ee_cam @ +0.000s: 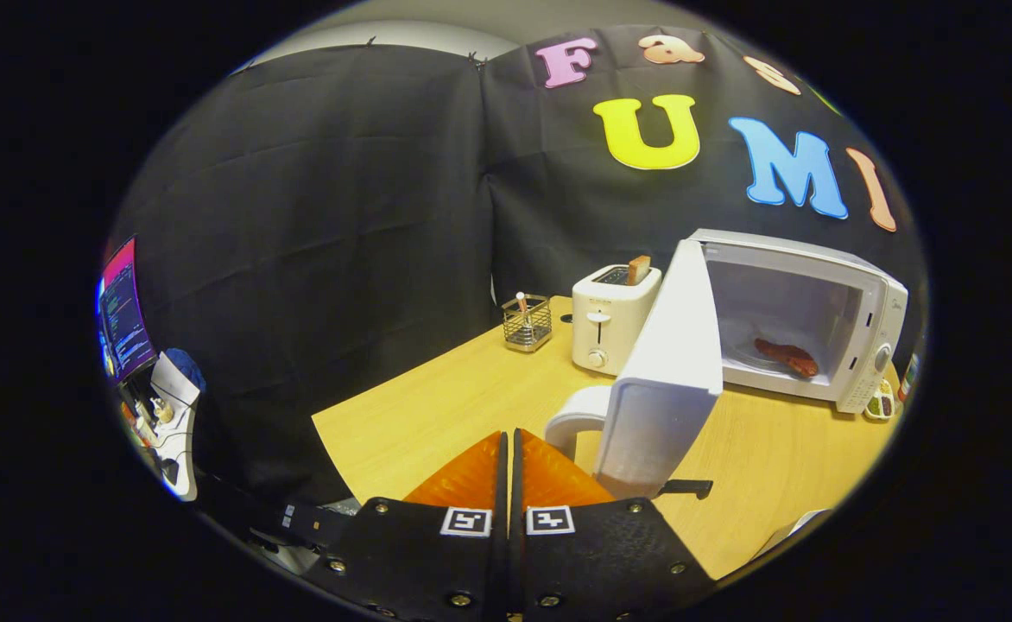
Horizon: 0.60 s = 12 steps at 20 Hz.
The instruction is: Open the microwave, put the food inside, and close the microwave door.
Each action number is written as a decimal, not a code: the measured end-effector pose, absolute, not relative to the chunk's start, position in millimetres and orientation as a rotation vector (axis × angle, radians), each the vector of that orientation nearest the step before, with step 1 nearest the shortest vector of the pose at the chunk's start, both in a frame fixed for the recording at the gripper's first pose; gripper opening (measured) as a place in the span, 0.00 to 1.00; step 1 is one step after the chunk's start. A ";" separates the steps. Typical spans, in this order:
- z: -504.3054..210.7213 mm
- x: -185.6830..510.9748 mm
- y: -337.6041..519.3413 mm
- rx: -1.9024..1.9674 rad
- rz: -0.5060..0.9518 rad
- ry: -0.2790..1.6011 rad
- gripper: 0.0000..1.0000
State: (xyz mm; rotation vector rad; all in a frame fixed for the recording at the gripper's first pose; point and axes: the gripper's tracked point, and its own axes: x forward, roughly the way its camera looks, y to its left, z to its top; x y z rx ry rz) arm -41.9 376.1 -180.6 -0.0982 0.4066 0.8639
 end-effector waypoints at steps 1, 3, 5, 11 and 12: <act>-181.1 -41.3 369.2 -0.102 0.862 0.410 0.01; -179.5 -38.5 352.5 -0.120 0.847 0.410 0.01; -179.5 -33.7 334.0 -0.130 0.826 0.415 0.01; -167.5 -10.2 283.7 -0.142 0.755 0.394 0.01; -166.9 -4.5 275.9 -0.136 0.738 0.395 0.01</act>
